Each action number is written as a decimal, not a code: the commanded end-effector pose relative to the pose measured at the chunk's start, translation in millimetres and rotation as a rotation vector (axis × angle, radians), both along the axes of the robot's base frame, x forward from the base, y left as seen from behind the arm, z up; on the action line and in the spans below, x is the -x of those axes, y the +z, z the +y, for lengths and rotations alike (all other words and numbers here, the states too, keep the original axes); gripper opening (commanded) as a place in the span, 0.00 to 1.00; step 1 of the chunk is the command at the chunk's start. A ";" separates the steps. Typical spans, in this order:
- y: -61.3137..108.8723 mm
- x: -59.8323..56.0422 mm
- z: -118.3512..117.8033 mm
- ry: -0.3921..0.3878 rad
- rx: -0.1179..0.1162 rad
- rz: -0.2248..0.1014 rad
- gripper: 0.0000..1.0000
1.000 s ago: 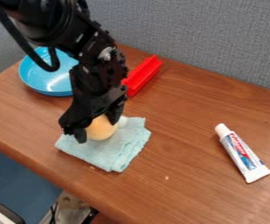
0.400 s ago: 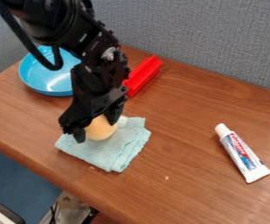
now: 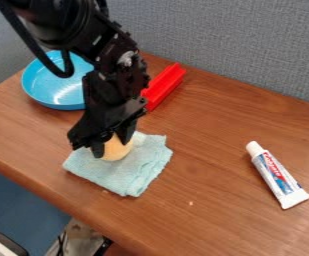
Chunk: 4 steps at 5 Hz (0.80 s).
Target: Put the yellow ball on the blue plate
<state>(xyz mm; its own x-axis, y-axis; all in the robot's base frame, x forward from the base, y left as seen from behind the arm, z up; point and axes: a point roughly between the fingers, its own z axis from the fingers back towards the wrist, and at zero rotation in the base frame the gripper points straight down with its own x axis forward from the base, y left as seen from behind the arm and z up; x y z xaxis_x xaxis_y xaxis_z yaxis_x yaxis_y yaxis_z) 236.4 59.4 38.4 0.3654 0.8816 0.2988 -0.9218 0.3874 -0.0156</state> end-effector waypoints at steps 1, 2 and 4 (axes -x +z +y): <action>8.0 4.1 8.9 0.014 0.003 0.019 0.00; 13.3 3.2 10.1 0.005 0.011 0.022 0.00; 17.4 0.1 10.5 -0.002 0.028 0.030 0.00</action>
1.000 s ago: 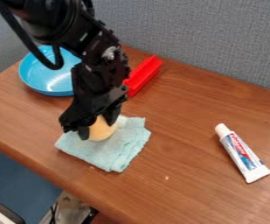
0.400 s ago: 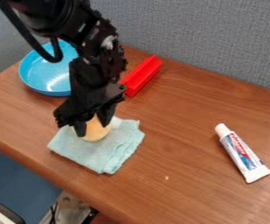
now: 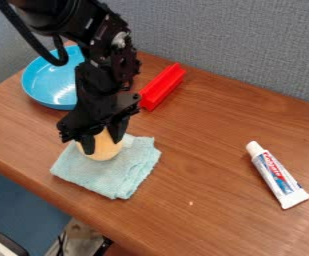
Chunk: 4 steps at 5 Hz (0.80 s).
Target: Put the yellow ball on the blue plate
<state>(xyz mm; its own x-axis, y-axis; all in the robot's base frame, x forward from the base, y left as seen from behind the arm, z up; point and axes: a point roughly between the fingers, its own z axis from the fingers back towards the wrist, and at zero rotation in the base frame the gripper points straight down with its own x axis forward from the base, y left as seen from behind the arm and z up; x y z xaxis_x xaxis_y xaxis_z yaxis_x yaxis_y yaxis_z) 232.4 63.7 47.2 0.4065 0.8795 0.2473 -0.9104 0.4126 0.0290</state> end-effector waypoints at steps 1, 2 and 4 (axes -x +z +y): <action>10.2 -5.4 6.3 0.022 0.004 -0.027 0.00; 10.4 -7.0 6.6 0.020 0.010 -0.023 0.00; 11.8 -9.2 6.8 0.016 0.021 -0.013 0.00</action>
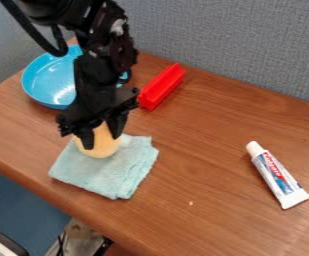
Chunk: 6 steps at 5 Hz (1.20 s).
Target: Put the yellow ball on the blue plate
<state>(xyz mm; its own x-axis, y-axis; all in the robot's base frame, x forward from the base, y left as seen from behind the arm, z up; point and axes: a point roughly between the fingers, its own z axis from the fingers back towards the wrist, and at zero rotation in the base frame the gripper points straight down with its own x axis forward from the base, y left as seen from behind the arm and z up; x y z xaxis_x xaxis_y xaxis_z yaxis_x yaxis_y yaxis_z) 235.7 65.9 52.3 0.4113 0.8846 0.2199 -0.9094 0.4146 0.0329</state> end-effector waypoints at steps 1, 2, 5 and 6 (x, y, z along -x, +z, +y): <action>6.7 -6.9 4.7 0.016 0.001 -0.022 0.00; 6.7 -7.8 4.9 0.014 0.005 -0.016 0.00; 7.7 -10.4 5.5 0.009 0.018 -0.001 0.00; 8.1 -11.2 5.7 0.007 0.021 0.004 0.00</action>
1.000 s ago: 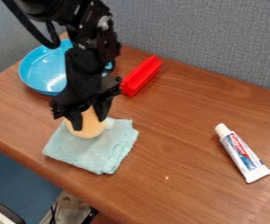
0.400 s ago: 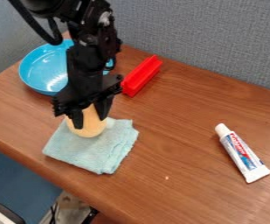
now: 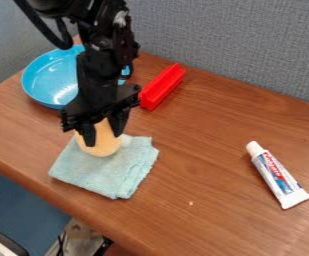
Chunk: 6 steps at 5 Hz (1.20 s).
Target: Put the yellow ball on the blue plate
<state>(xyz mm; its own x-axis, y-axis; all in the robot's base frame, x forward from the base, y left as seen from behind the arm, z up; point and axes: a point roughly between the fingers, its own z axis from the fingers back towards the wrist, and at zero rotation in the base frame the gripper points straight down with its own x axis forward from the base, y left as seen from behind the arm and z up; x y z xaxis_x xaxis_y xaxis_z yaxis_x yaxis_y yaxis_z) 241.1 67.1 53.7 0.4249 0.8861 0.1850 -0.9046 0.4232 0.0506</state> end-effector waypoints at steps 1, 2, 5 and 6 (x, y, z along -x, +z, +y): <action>6.9 -6.6 4.7 0.014 0.000 -0.023 0.00; 7.3 -7.5 4.9 0.011 0.004 -0.019 0.00; 8.4 -10.0 5.4 0.005 0.015 -0.006 0.00; 8.3 -10.8 5.5 0.003 0.018 -0.002 0.00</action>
